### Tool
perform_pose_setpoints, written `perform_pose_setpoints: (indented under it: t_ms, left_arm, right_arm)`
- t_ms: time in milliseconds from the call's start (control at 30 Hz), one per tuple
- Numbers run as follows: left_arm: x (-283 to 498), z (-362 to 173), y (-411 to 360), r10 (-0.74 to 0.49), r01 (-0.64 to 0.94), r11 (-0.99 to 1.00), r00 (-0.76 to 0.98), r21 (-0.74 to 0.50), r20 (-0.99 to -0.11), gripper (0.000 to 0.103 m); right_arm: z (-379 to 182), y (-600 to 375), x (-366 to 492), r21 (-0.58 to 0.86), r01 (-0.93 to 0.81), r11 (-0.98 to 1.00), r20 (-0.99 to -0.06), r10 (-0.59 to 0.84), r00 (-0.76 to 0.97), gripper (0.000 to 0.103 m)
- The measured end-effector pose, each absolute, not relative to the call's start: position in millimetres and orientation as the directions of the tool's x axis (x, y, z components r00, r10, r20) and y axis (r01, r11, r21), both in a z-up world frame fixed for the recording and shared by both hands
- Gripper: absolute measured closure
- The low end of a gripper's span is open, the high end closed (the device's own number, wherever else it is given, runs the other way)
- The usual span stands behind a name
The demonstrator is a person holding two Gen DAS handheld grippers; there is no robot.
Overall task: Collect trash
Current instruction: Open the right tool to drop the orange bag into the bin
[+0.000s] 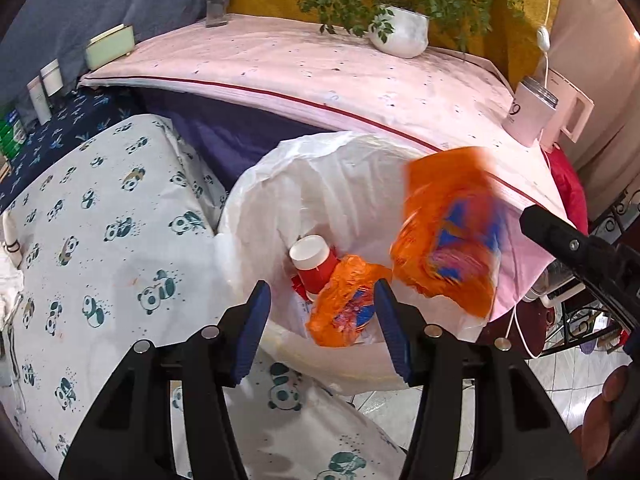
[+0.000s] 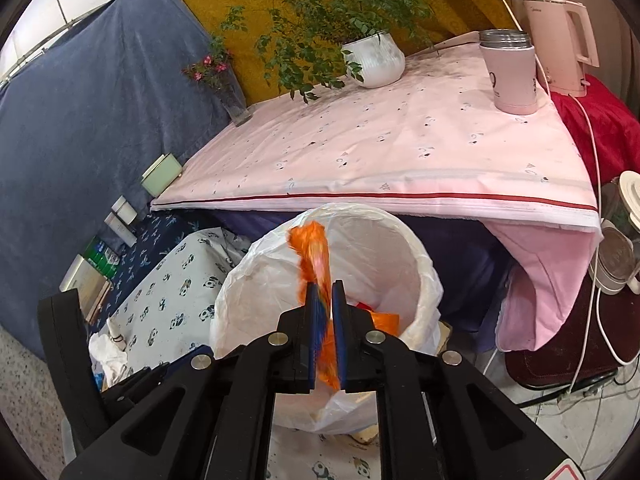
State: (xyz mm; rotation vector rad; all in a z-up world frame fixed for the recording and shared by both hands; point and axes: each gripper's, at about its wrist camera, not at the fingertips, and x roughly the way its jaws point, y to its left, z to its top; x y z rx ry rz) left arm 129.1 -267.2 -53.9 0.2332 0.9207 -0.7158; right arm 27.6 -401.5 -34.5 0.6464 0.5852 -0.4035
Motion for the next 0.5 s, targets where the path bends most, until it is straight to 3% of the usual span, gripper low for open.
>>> perform_pose_setpoints:
  t_ms: [67, 167, 500]
  left_arm:
    - [132, -53, -262, -0.458, 0.646, 0.756, 0.403, -0.109, -0.792, 0.046]
    - [135, -51, -250, -0.456, 0.626, 0.772, 0.422, -0.112, -0.784, 0.042]
    - [138, -41, -207, -0.438, 0.566, 0.815, 0.460, -0.124, -0.772, 0.042]
  right_arm:
    - [-34, -398, 31, 0.437, 0.518, 0.735, -0.619, -0.172, 0.766, 0.088]
    - [-31, -392, 33, 0.435, 0.514, 0.739, -0.612, -0.176, 0.771, 0.074]
    - [-18, -356, 37, 0.424, 0.475, 0.771, -0.608, -0.147, 0.780, 0.065]
